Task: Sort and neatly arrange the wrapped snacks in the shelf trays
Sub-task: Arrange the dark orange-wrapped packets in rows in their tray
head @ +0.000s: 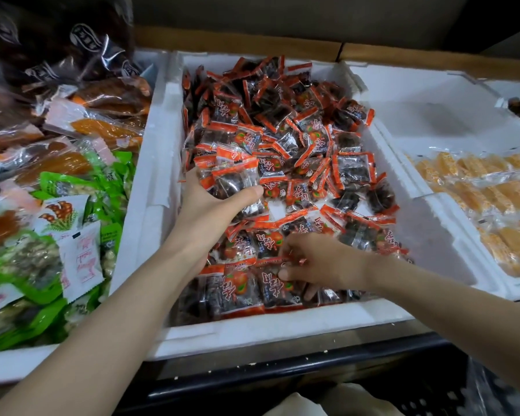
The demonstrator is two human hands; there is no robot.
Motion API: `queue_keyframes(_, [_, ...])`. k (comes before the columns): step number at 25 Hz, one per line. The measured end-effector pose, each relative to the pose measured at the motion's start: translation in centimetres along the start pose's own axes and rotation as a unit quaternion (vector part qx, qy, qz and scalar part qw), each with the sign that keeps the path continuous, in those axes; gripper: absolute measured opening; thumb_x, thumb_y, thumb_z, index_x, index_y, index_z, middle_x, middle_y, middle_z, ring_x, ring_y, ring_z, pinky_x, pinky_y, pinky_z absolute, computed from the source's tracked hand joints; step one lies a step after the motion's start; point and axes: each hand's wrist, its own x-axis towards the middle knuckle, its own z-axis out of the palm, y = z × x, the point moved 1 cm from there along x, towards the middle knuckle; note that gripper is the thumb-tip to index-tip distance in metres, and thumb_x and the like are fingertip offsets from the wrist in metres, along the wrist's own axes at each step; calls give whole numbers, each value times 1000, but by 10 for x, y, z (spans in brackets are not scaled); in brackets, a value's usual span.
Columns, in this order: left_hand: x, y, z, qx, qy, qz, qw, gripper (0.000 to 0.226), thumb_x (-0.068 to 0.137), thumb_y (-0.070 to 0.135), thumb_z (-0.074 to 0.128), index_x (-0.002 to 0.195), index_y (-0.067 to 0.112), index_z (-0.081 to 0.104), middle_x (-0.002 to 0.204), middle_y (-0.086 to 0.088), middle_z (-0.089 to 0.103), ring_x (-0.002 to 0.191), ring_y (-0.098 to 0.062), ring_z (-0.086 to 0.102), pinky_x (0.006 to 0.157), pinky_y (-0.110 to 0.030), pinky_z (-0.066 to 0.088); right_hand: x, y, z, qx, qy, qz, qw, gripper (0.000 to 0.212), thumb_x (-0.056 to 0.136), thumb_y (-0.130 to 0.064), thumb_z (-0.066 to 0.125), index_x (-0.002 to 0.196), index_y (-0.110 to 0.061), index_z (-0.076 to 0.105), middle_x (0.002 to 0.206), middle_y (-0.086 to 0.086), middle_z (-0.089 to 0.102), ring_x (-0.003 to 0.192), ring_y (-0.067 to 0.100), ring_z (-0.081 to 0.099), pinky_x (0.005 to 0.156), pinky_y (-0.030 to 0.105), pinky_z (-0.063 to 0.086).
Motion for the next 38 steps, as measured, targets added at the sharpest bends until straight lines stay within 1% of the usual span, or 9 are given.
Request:
queue_keyframes(5, [-2, -1, 2, 3, -22, -11, 1000, 83, 64, 37, 85, 132, 31, 38, 120, 12, 61, 113, -10, 56, 104, -43, 41, -8, -1, -4, -189, 67, -55, 978, 34, 88, -32, 62, 119, -22, 52, 112, -5, 61, 93, 12, 60, 83, 30, 51])
queue_keyframes(11, [-10, 0, 17, 10, -90, -11, 996, 92, 49, 52, 84, 127, 28, 43, 118, 8, 64, 111, -13, 60, 103, -45, 42, -28, -6, -33, 216, 211, -77, 950, 42, 87, -36, 56, 125, -22, 46, 99, -8, 63, 84, 10, 66, 86, 35, 53])
queue_keyframes(17, [-14, -2, 37, -18, -124, -52, 991, 109, 45, 50, 89, 136, 32, 30, 127, 10, 57, 120, -15, 52, 109, -46, 35, -32, 19, -35, -18, 78, -83, 993, 33, 77, -30, 70, 105, -32, 53, 101, -8, 66, 92, 5, 64, 85, 27, 53])
queue_keyframes(20, [-17, -5, 37, -5, -129, -53, 990, 110, 44, 53, 88, 135, 32, 31, 126, 9, 57, 119, -15, 52, 107, -45, 37, -36, 23, -25, 66, 51, -90, 992, 55, 70, -44, 64, 121, -36, 43, 111, -11, 61, 94, 7, 65, 83, 27, 55])
queue_keyframes(23, [-22, -7, 39, 17, -152, -42, 987, 86, 47, 58, 83, 118, 41, 38, 124, 9, 60, 116, -12, 54, 102, -38, 43, -36, 8, -29, 176, 170, -128, 961, 62, 67, -49, 60, 122, -25, 46, 102, -4, 62, 86, 12, 67, 75, 29, 57])
queue_keyframes(27, [-26, -10, 43, -18, -190, -93, 977, 124, 53, 75, 61, 150, 31, -4, 157, 0, 22, 141, -19, 27, 116, -47, 20, -33, -5, -29, 162, 207, -147, 954, 45, 61, -44, 69, 99, -24, 53, 87, 4, 60, 80, 29, 66, 74, 43, 56])
queue_keyframes(31, [-24, -10, 38, -92, -207, -114, 967, 116, 55, 80, 65, 149, 34, 16, 144, 1, 47, 129, -17, 48, 109, -51, 34, -35, 1, -31, 210, 181, -134, 951, 17, 79, -22, 68, 90, -13, 59, 90, 13, 60, 83, 35, 64, 84, 51, 52])
queue_keyframes(35, [-23, -7, 37, -129, -195, -82, 969, 75, 73, 45, 68, 134, 10, 43, 119, -4, 67, 112, -17, 62, 95, -47, 49, -43, 6, -35, 339, 145, -122, 922, 9, 81, -15, 61, 86, -10, 55, 88, 10, 62, 79, 19, 62, 63, 26, 54])
queue_keyframes(38, [-20, -11, 36, -103, -163, -58, 980, 101, 60, 58, 81, 142, 25, 33, 136, 1, 55, 128, -17, 49, 108, -55, 33, -50, 11, -46, 384, 182, -78, 902, 10, 84, -19, 57, 89, -10, 55, 82, 6, 64, 66, 11, 60, 52, 17, 47])
